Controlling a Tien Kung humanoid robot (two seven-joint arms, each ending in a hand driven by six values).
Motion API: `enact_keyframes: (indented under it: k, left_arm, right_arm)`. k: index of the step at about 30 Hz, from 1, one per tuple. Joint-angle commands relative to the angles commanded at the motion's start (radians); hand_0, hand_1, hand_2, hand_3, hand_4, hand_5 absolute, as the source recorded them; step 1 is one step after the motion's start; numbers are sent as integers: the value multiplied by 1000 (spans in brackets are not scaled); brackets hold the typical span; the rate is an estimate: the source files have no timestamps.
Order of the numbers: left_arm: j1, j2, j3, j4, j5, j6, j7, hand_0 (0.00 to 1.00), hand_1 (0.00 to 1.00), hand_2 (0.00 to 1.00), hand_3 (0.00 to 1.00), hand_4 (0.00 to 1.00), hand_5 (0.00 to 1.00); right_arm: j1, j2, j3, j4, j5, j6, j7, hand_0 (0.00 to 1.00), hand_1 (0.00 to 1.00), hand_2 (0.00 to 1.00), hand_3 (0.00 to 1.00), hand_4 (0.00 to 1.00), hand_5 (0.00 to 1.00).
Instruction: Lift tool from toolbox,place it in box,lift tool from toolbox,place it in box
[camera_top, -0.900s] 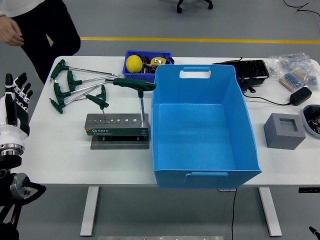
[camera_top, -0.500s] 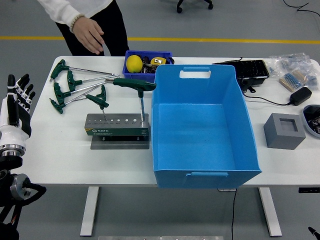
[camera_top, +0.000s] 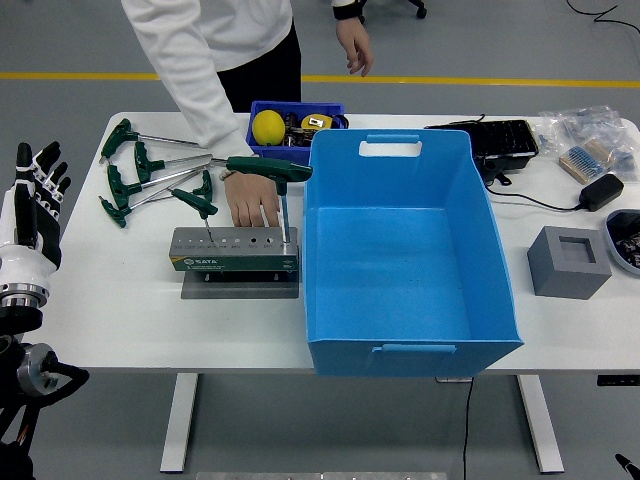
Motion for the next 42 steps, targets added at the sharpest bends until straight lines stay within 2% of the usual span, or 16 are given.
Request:
enact_keyframes:
  k: [2,13,14,17,19,20,22,25,26,27,30,32,34,37,42]
  left_arm:
    - [-1,3,-2,-2,10,-3,-1,946,962,963,861,998,965]
    - [-9,11,0,-6,50,-10,-7,947,963,964,862,998,955]
    - [-12,14,2,-8,61,-11,-9,948,975,978,864,998,841]
    - [-31,26,8,-27,139,-11,-9,948,975,978,864,998,841]
    - [-56,44,14,-71,212,-1,17,948,975,978,864,998,841]
    - [-73,54,18,-98,258,-6,38,960,998,998,881,998,754]
    - [-105,70,30,-149,342,-26,76,960,998,998,881,998,754]
    - [-198,116,117,-229,466,-93,107,960,998,998,881,998,754]
    - [-235,132,155,-236,518,-112,113,998,998,998,929,998,674]
    - [-274,147,194,-234,557,-132,117,998,998,998,929,998,674]
    - [-385,170,310,-199,687,-230,156,998,998,998,929,998,674]
    - [-455,175,385,-170,771,-306,174,978,998,998,937,998,637]
    - [-507,176,457,-134,862,-355,180,978,998,998,937,998,637]
    - [-559,179,545,-83,986,-383,179,960,998,998,930,998,624]
    - [-633,194,669,0,1180,-374,166,960,998,998,930,998,624]
  right_arm:
    - [0,0,1,0,-2,0,0,733,668,717,655,916,811]
    - [-3,5,-9,0,5,3,3,734,668,717,655,916,811]
    - [-4,5,-13,0,8,3,3,733,668,717,655,916,810]
    - [-5,6,-20,0,12,3,2,733,668,717,655,916,810]
    - [-4,5,-23,0,15,3,3,733,668,717,655,916,810]
    - [-4,4,-22,0,13,2,3,733,667,717,655,916,810]
    - [-4,4,-19,0,8,3,1,733,667,717,655,916,810]
    - [-5,5,-17,0,1,4,0,733,667,717,655,916,810]
    - [-5,5,-16,0,-1,5,0,734,667,718,655,917,810]
    - [-4,6,-14,0,-4,5,-1,734,667,718,655,917,810]
    - [-1,8,-2,0,-21,7,-2,734,667,718,655,917,810]
    - [2,9,4,0,-27,7,-2,731,668,717,655,916,809]
    - [2,10,7,0,-32,8,-3,731,668,717,655,916,809]
    - [-2,11,7,0,-33,8,-5,732,667,718,655,917,810]
    - [-15,12,1,0,-31,7,-8,732,667,718,655,917,810]
